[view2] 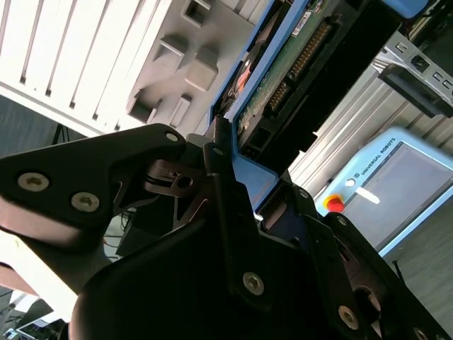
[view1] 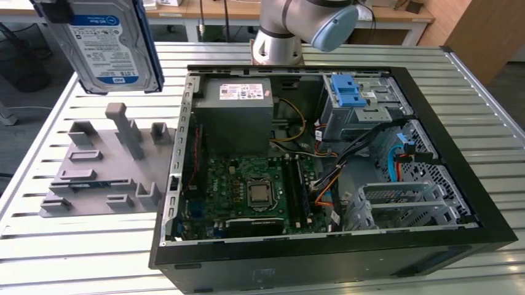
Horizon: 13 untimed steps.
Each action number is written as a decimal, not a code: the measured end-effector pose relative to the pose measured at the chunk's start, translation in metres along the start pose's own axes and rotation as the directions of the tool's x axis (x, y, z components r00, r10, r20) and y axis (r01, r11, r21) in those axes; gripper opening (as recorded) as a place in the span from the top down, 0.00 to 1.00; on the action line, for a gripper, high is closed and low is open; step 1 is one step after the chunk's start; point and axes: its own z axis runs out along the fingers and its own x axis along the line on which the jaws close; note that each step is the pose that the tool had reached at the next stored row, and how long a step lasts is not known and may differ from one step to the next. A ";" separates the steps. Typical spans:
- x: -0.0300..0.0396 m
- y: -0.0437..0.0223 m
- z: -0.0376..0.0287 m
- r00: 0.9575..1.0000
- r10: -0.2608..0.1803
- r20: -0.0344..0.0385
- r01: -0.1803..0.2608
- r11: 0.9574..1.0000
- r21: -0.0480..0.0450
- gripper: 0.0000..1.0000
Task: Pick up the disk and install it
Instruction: 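Pick up the disk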
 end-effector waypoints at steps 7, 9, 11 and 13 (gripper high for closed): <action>0.0009 -0.0056 0.0000 1.000 0.000 0.000 0.000 1.000 0.000 0.64; 0.0012 -0.0072 0.0000 1.000 0.000 0.000 0.000 1.000 0.000 0.64; 0.0016 -0.0088 0.0000 1.000 0.000 0.000 0.000 1.000 0.000 0.64; 0.0021 -0.0104 0.0000 1.000 0.000 0.000 0.000 1.000 0.000 0.64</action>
